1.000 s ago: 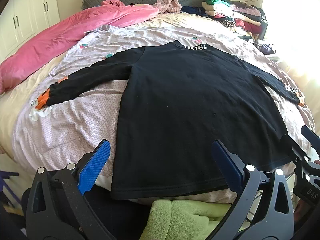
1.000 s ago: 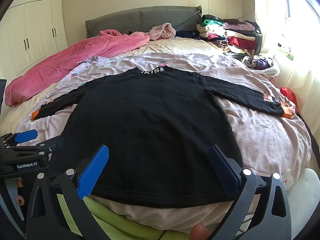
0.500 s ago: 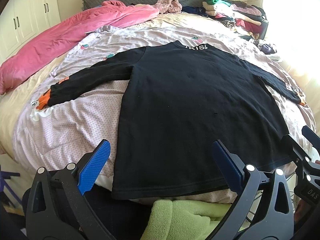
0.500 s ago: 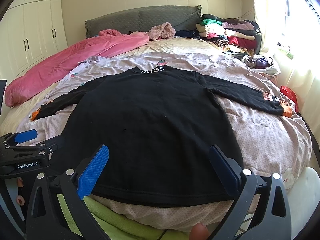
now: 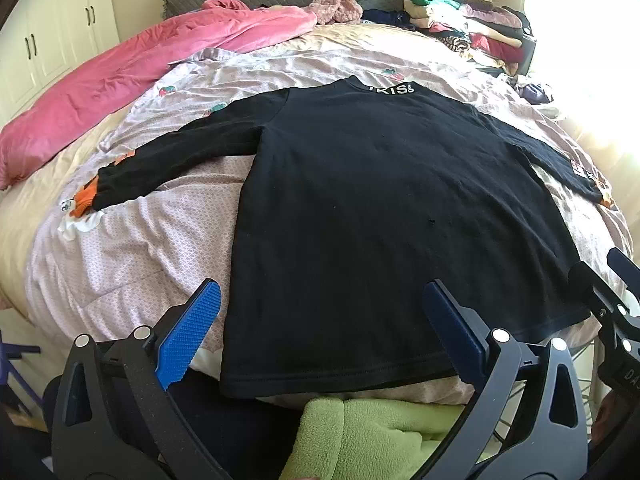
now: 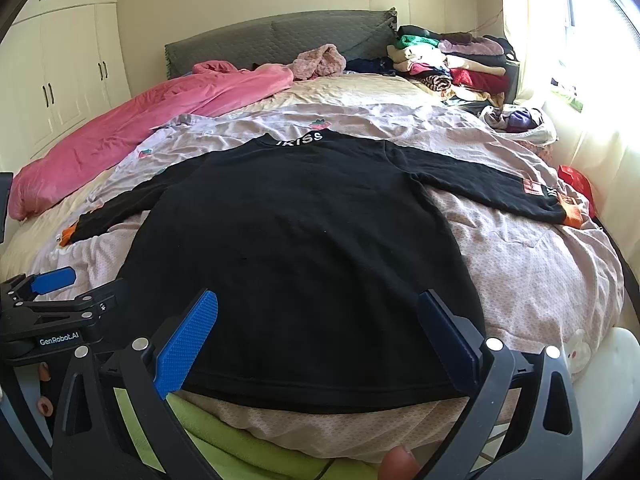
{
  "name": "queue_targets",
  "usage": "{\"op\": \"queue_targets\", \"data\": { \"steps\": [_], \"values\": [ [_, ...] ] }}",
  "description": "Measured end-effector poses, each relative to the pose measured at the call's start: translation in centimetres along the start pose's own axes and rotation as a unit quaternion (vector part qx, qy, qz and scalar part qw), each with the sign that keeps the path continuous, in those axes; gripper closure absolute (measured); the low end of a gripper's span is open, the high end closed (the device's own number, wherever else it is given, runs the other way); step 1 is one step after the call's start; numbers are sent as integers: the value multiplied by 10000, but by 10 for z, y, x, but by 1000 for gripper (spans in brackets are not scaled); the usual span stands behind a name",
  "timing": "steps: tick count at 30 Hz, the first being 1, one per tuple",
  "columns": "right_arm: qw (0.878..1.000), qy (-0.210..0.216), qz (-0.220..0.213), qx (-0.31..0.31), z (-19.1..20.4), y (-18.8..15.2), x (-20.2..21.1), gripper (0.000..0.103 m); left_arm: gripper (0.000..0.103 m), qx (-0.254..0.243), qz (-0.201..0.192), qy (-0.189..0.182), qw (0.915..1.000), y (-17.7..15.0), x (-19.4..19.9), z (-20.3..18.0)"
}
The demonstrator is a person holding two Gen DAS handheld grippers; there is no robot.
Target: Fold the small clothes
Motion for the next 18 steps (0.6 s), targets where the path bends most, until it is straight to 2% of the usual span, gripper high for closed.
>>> {"op": "queue_targets", "data": {
  "steps": [9,18],
  "values": [
    [9999,-50,-33,81,-8,7,-1,4,8,54,-26,49,10000,5,-5,4],
    [9996,-237,-107,75,-32,31,-7,4,8,123,26,123,9998,20,-15,11]
  ]
}}
Point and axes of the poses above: each gripper's, at about its wrist camera, not at the fingertips, and x roughly against the way its jaws point, z to its left, y to its top, the point moved 5 cm from there along -x, roughly the way its jaws point, and after that the axes turned 2 degrees about x, right-handed, at the moved point
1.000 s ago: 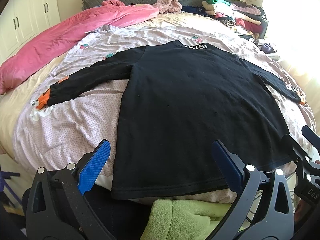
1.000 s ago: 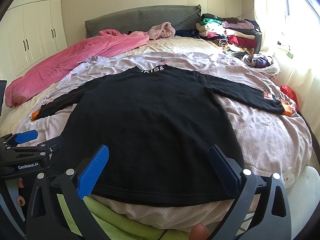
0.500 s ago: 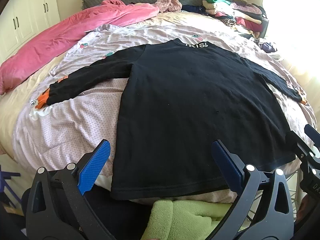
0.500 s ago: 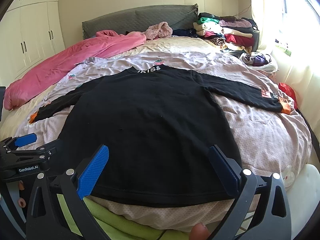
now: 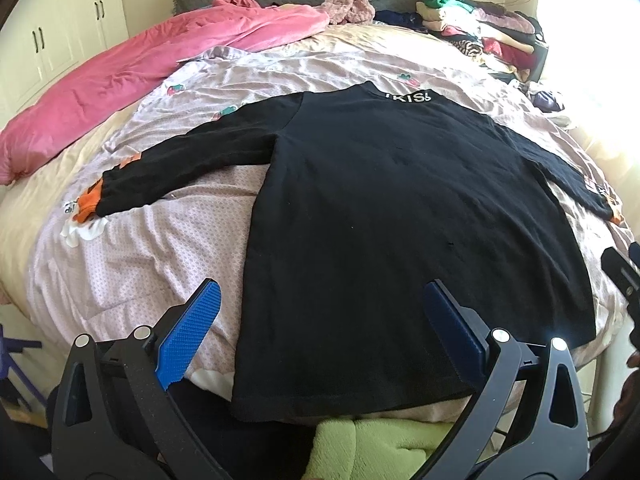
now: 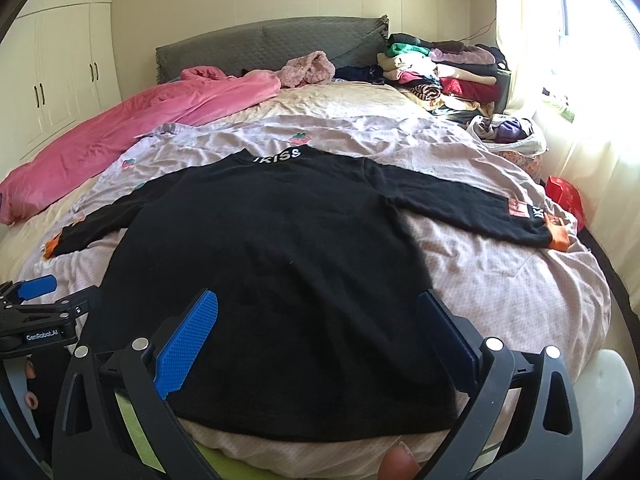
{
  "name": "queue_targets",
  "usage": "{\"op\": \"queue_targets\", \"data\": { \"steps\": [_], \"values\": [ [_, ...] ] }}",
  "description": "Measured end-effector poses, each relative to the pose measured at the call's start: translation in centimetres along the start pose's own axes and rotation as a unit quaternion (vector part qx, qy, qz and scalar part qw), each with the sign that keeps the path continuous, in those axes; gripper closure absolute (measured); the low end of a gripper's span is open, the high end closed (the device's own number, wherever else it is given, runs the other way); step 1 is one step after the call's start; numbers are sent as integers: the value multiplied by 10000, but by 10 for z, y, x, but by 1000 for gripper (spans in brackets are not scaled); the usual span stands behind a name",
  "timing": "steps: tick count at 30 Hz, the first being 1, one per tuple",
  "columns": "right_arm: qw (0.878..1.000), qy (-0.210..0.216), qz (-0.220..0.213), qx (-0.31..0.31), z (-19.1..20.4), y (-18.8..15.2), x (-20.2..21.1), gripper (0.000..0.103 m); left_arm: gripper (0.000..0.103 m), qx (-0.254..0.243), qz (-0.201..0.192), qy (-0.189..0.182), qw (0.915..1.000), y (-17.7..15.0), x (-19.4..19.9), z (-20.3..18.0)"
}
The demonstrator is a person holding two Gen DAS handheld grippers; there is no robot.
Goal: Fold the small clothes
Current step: 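Move the right tool toward the orange-cuffed sleeve end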
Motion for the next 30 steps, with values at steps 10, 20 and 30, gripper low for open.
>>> {"op": "queue_targets", "data": {
  "steps": [10,20,30],
  "values": [
    [9998,-181,0,-49,-29,27,-22,4,8,59,-205,271,9994,42,-15,12],
    [9987,-381,72,-321,-69,52,-46,4,8,30,-454,332,9984,100,-30,16],
    [9950,-730,153,-662,-117,66,-65,4,8,-202,-586,360,9974,158,-44,14]
  ]
}}
Point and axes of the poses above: each gripper's, at about its wrist camera, not at the fingertips, and x roughly against the way its jaws point, z to its left, y to its top, the point moved 5 cm from there along -x, roughly the way its jaws point, and after that the axes turned 2 degrees about x, right-handed, at the moved point
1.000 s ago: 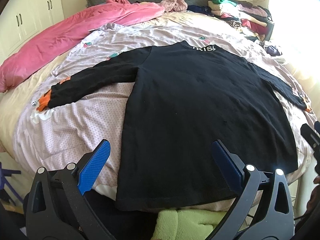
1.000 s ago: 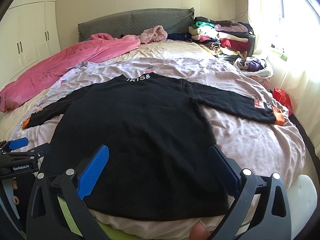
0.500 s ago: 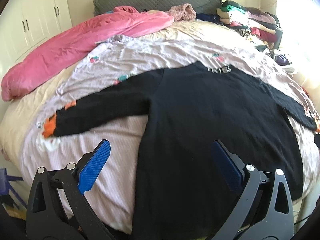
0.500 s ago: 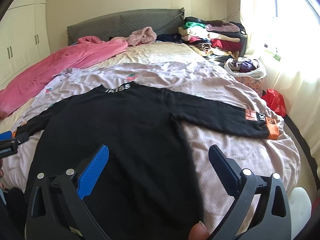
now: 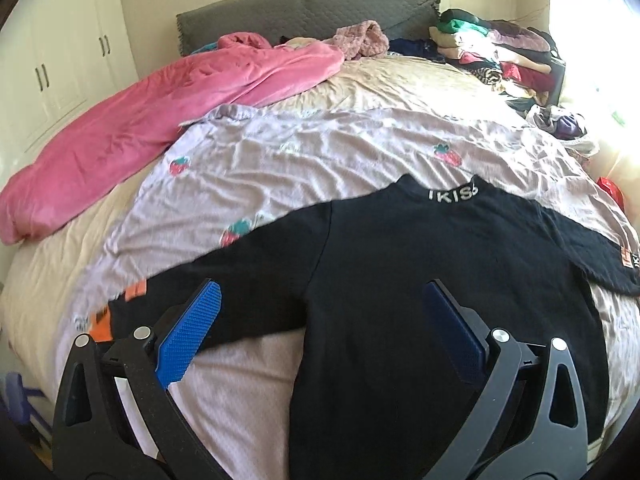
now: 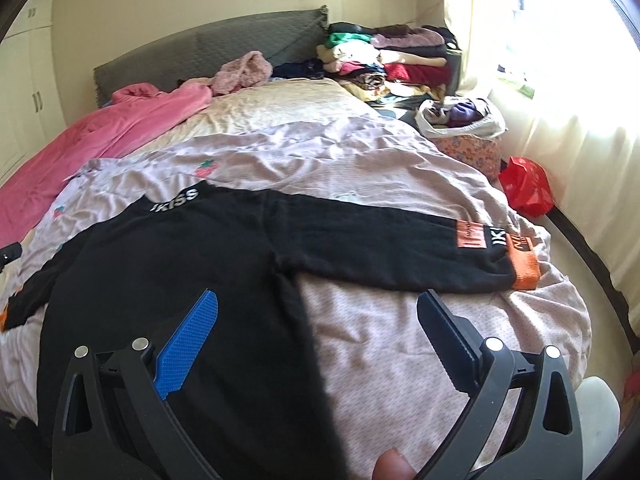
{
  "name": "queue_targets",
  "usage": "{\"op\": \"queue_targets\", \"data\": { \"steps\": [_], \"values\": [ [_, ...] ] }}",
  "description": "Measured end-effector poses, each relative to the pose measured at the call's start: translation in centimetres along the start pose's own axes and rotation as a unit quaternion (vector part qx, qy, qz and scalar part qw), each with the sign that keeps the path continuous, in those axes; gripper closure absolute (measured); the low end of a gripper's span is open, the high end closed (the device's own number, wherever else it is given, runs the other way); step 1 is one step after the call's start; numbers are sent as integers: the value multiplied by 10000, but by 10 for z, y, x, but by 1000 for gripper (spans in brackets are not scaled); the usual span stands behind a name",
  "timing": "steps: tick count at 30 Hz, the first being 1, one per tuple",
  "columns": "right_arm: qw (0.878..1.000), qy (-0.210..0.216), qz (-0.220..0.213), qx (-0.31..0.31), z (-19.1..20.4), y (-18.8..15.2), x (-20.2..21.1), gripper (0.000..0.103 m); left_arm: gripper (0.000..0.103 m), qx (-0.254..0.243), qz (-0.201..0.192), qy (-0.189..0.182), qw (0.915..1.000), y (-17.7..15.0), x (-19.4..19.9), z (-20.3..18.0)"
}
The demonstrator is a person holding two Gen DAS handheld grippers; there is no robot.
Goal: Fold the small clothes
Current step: 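Move the right tool toward the orange-cuffed sleeve end, then close the right tool on the orange sleeve cuff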
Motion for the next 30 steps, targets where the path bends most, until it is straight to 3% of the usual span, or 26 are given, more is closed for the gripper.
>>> {"op": "queue_targets", "data": {
  "steps": [15,21,24,30],
  "values": [
    [9969,-508,-148,-574,-84,39,-24,4,8,-83,336,-724,9968,38,-51,-57],
    [9918,-572,-55,-1143,-133,54,-38,4,8,-203,218,-602,9977,52,-64,-71],
    [9883,-510,-52,-1435,-158,58,-43,4,8,-211,319,-744,9965,54,-75,-80],
    [9846,-919,63,-1489,-203,58,-55,4,8,-94,404,-568,9975,46,-100,-83]
  ]
}}
Point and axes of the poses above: each gripper's, at about its wrist camera, not at the fingertips, and x roughly against the way its jaws point, z to its left, y to its top, the point moved 5 cm from there along -x, roughly the way its jaws point, and after that the axes turned 2 degrees about x, right-handed, at the moved point
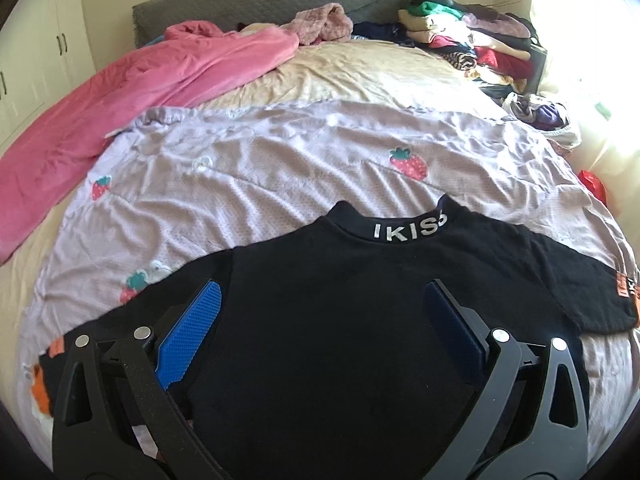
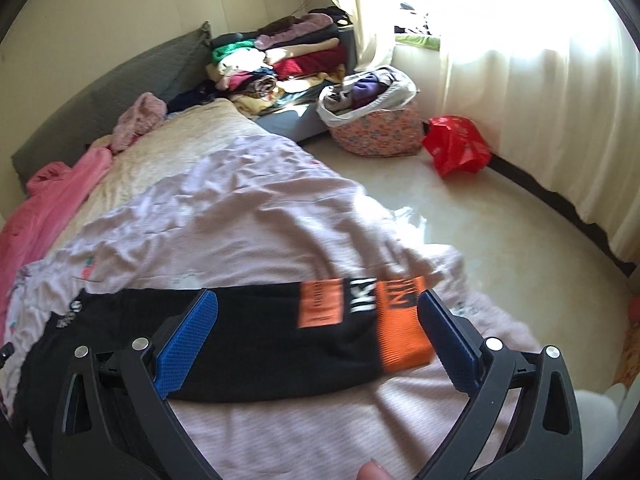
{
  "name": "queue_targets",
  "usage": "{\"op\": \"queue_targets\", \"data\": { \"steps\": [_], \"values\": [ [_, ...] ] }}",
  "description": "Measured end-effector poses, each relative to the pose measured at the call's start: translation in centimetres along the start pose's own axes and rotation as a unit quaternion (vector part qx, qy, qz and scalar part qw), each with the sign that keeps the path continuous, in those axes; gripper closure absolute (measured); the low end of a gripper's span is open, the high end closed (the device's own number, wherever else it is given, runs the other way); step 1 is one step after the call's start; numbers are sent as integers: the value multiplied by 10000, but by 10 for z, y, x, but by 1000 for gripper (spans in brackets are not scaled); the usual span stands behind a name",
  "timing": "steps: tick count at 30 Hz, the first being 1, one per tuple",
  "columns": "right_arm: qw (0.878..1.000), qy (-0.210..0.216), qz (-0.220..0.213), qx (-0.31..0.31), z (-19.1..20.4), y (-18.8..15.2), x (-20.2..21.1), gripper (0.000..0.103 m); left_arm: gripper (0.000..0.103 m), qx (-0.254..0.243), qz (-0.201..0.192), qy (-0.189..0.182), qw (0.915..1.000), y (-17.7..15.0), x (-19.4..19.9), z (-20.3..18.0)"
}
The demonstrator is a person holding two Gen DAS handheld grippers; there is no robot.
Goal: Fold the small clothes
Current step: 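Close the right tool on the orange sleeve cuff, then lift the cuff with the right tool and fold it across the shirt body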
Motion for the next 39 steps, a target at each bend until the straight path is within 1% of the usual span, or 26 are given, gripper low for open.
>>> {"op": "queue_targets", "data": {
  "steps": [3,5,10,11,12,14,16,18,22,23,24,26,27,28,31,34,36,39],
  "values": [
    [9999,-85,58,-46,-17,0,-8,4,8,33,126,-17,9999,-6,-12,-3],
    [9997,-167,141,-120,-29,-1,-16,4,8,2,152,-98,9998,-13,-19,-9],
    [9979,-295,489,-308,-53,-15,-43,4,8,-112,207,-356,9991,-30,-32,-31],
    [9976,-285,541,-335,-56,-17,-48,6,8,-133,226,-383,9989,-33,-36,-35],
    [9972,-280,583,-365,-60,-19,-53,18,8,-164,267,-411,9987,-37,-38,-39],
    [9964,-255,701,-396,-64,-22,-63,32,8,-274,322,-417,9982,-45,-44,-46],
    [9954,-268,839,-370,-67,-27,-74,33,8,-442,287,-280,9982,-51,-48,-51],
    [9942,-319,948,-406,-71,-31,-82,47,8,-544,295,-211,9979,-56,-51,-53],
    [9922,-273,1109,-496,-78,-38,-95,56,8,-505,332,-352,9976,-61,-54,-53],
    [9918,-258,1142,-520,-79,-40,-98,62,8,-520,326,-357,9975,-62,-55,-53],
    [9912,-220,1181,-551,-80,-42,-101,76,8,-529,331,-355,9974,-63,-55,-53],
    [9919,-181,1144,-523,-80,-42,-100,89,8,-530,374,-395,9971,-66,-57,-54],
    [9923,-182,1113,-506,-79,-42,-98,97,8,-525,393,-419,9970,-67,-58,-54],
    [9931,-4,1044,-539,-77,-40,-93,98,8,-522,411,-424,9969,-68,-58,-54],
    [9951,189,858,-453,-69,-34,-76,98,8,-553,416,-420,9967,-68,-57,-53],
    [9966,494,584,-291,-53,-23,-53,98,8,-558,381,-501,9965,-67,-53,-53],
    [9961,725,459,-225,-39,-17,-39,98,8,-565,348,-551,9963,-65,-49,-52],
    [9934,1118,239,-2,-3,-6,-16,98,8,-534,276,-609,9963,-61,-41,-48]
  ]
}}
Point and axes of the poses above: each gripper's, at about its wrist camera, not at the fingertips, and x roughly against the way its jaws point, z to its left, y to its top, the point moved 5 cm from there along -x, roughly the way its jaws point, and after that the axes turned 2 degrees about x, right-handed, at the moved point
